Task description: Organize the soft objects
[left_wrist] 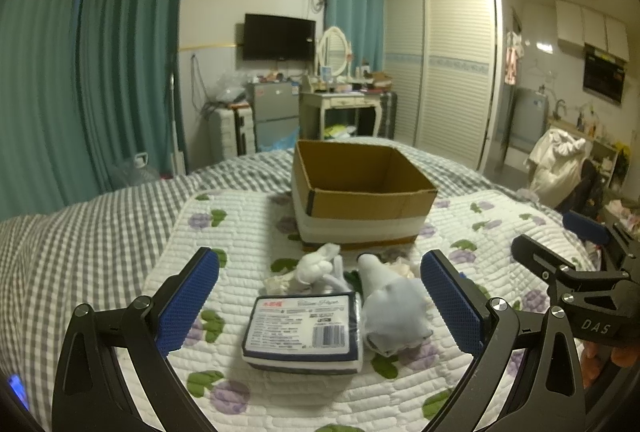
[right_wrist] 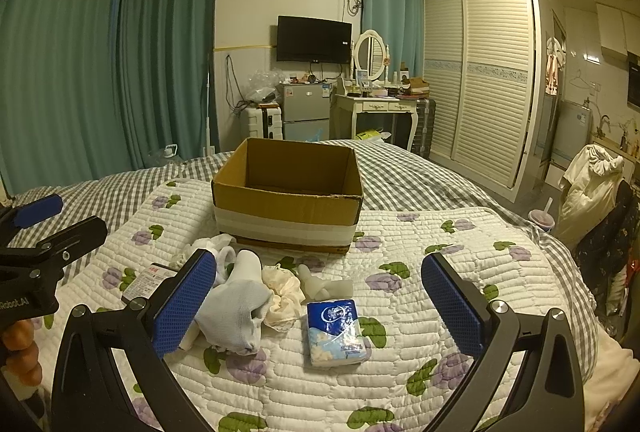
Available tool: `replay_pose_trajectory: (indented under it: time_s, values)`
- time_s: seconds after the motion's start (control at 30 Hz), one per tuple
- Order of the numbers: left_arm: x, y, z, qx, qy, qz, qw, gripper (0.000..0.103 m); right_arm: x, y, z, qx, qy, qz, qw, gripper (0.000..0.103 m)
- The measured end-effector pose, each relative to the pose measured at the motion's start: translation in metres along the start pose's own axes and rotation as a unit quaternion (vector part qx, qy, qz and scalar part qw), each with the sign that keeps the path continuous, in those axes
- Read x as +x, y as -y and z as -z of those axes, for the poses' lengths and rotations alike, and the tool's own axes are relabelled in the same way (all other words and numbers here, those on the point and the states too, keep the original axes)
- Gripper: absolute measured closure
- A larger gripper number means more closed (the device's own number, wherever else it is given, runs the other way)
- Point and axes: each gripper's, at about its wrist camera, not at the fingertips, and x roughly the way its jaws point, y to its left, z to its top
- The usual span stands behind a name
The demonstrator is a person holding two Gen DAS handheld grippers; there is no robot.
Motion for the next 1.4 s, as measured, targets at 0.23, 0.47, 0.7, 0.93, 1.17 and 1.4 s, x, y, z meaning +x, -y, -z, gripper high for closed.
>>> replay_pose_trajectory:
  time_s: [0.23,0.47,0.7,0.93,1.17,1.4]
  values:
    - [0.016,0.024,0.014,0.005,-0.031,0.018,0.9994,0.0,-0.002,0.028,0.002,-0.003,-0.02,0.007,1.0,0.0]
    - [0.057,0.059,0.056,0.017,-0.097,0.043,0.9942,0.004,0.052,0.047,0.039,-0.005,-0.108,0.001,0.994,0.004]
    - [0.071,0.072,0.079,0.041,-0.132,0.04,0.9895,0.006,0.11,0.04,0.07,0.008,-0.187,-0.058,0.981,0.013]
    - [0.082,0.079,0.075,0.035,-0.14,0.039,0.9888,0.023,0.126,0.058,0.076,0.048,-0.204,-0.073,0.975,0.051]
    - [0.096,0.102,0.064,0.039,-0.137,0.042,0.9889,0.033,0.112,0.074,0.062,0.068,-0.181,-0.055,0.98,0.051]
    - [0.116,0.094,0.066,0.069,-0.131,0.006,0.989,0.05,0.109,0.074,0.062,0.065,-0.18,-0.057,0.98,0.051]
